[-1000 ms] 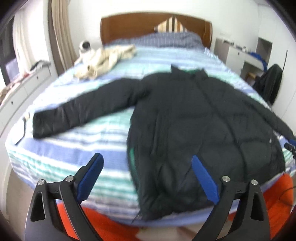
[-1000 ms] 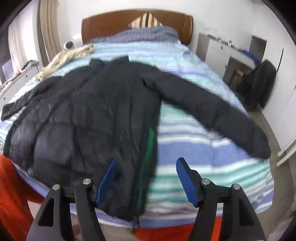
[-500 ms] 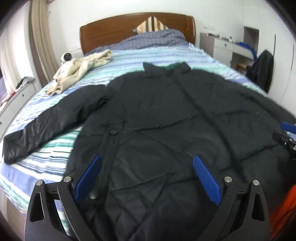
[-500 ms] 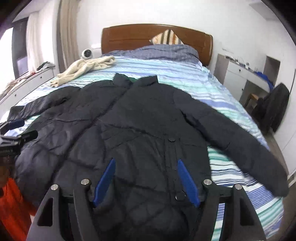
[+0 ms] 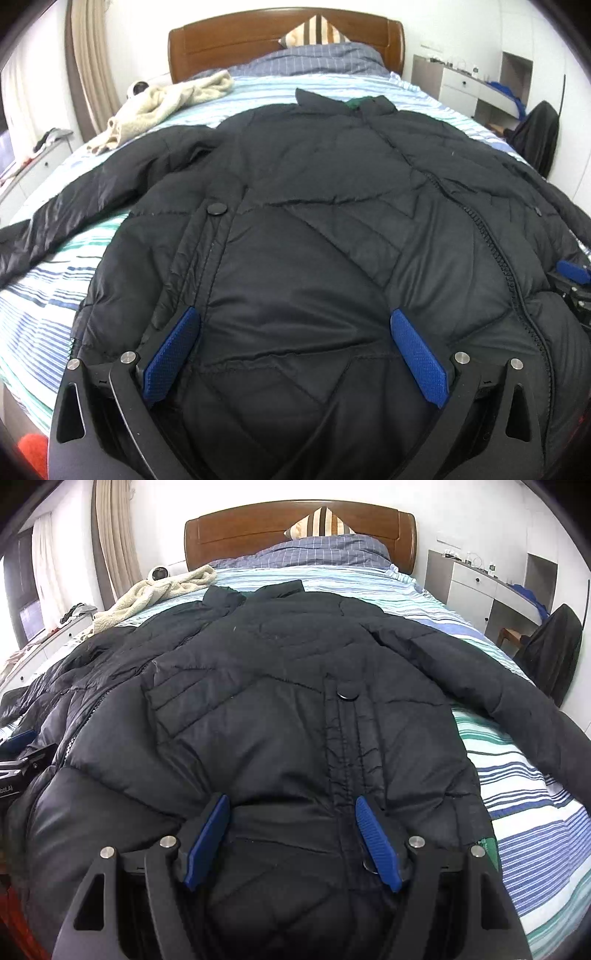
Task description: Fold large clothes
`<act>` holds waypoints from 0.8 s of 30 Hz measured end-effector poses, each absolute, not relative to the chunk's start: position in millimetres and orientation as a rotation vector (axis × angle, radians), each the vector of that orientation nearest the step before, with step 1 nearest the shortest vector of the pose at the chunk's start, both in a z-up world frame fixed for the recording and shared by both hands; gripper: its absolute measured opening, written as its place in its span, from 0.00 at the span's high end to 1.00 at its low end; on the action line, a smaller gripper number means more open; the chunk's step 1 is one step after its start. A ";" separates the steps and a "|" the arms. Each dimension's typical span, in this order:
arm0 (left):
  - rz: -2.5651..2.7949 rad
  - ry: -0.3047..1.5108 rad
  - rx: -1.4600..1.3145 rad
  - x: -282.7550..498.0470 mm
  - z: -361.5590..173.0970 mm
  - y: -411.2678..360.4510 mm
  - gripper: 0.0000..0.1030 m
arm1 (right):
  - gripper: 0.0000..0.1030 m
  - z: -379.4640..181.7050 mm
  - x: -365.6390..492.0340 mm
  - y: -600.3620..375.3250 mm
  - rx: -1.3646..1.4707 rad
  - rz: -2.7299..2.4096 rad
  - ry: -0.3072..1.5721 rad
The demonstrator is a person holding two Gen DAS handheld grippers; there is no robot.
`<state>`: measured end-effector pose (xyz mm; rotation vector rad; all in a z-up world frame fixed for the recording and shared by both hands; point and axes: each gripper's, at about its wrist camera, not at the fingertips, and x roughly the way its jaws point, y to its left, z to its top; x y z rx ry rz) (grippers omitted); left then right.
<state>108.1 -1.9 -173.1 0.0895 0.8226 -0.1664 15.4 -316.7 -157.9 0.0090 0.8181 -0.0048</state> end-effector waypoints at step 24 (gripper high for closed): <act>-0.162 0.888 0.111 114.2 -175.6 -4.7 0.00 | 0.30 -159.7 20.5 -312.9 -0.004 -0.014 0.837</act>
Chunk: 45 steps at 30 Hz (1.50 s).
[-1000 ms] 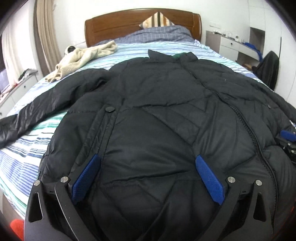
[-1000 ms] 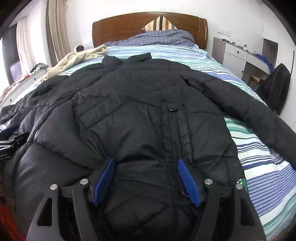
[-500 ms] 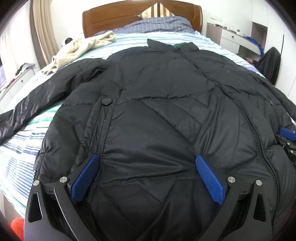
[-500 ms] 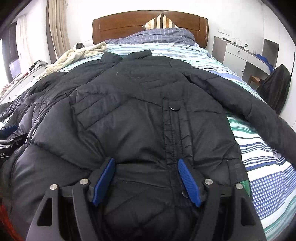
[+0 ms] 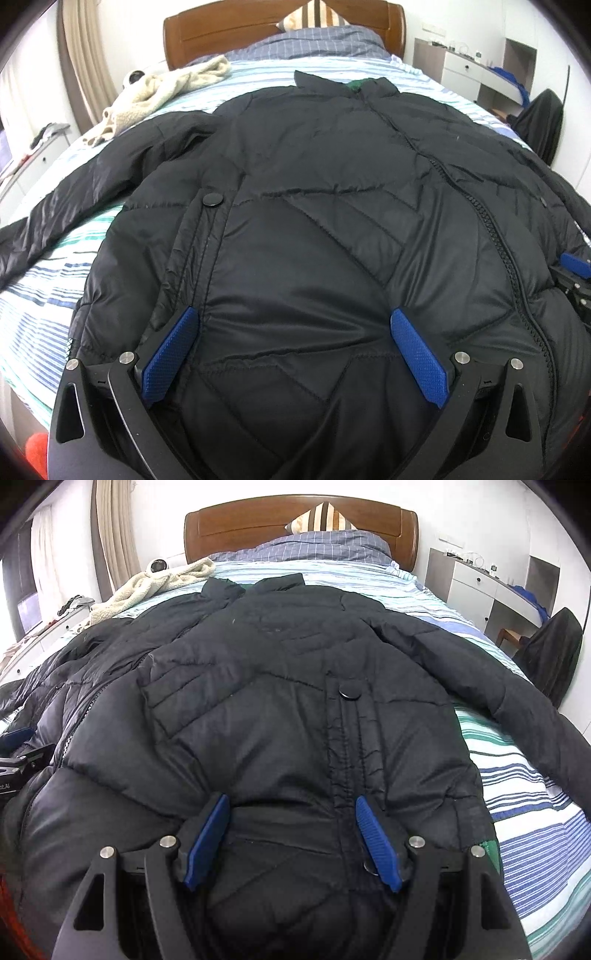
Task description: Fold large clothes
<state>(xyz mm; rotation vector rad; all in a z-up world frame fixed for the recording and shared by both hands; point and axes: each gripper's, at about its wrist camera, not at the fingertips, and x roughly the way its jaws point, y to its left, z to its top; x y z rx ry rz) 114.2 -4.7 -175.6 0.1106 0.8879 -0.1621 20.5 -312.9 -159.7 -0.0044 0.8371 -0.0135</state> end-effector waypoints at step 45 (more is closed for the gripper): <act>-0.156 0.889 0.125 110.7 -176.1 -5.7 0.00 | 0.30 -159.2 21.4 -312.7 -0.012 -0.016 0.838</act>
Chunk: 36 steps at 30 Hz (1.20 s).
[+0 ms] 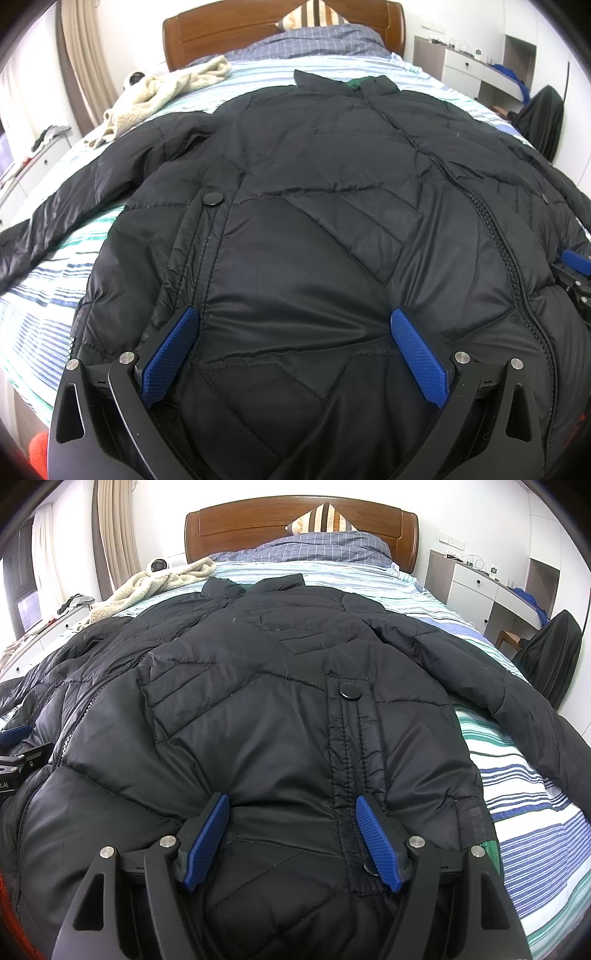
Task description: Fold large clothes
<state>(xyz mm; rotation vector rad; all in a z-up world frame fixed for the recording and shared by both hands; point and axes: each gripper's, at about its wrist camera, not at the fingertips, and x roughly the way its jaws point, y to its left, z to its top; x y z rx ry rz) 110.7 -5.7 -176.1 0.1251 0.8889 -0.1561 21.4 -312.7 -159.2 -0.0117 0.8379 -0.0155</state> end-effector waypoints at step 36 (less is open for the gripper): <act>-0.187 0.895 0.063 152.1 -160.3 -9.4 0.00 | 0.30 -131.2 13.0 -318.4 0.030 -0.014 0.919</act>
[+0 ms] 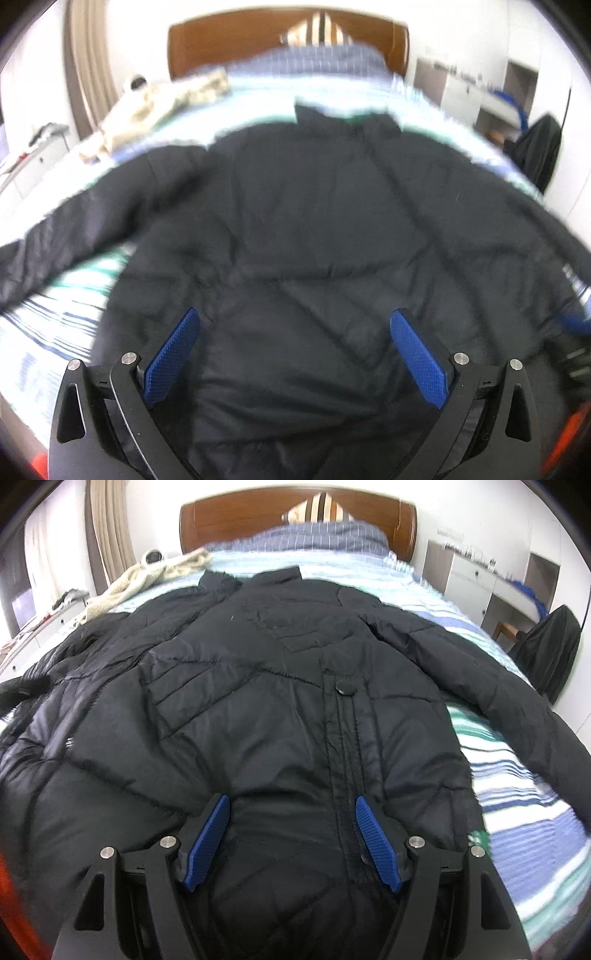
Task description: Fold large clothes
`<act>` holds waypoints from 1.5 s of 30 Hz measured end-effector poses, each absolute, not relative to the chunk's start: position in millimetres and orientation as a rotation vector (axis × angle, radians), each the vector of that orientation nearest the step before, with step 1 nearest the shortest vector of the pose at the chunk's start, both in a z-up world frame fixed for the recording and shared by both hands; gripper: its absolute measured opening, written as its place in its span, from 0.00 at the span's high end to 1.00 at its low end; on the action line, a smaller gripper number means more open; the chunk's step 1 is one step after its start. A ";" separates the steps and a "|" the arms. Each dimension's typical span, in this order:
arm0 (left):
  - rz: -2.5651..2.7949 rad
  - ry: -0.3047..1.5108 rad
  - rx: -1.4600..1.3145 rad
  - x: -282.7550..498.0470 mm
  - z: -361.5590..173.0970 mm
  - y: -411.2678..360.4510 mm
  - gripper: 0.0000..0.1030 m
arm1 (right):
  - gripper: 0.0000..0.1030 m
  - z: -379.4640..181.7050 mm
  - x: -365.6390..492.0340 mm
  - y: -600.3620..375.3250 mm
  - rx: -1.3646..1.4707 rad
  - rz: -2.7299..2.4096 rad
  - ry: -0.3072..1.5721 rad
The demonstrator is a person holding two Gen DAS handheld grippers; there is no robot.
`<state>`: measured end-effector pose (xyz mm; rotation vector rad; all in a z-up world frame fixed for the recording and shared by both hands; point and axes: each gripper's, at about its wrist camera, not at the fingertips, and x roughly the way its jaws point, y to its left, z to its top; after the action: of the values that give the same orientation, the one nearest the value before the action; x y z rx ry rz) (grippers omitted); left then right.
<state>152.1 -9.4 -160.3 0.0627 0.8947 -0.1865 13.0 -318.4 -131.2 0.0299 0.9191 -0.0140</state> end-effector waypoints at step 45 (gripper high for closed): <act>-0.116 0.880 -0.164 106.4 -111.2 87.1 0.00 | 0.71 -13.5 158.8 -276.0 0.318 0.258 0.490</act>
<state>106.4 87.1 -111.2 -0.1643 0.8798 -0.1161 158.8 -276.0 -13.5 0.3181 0.4903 0.2580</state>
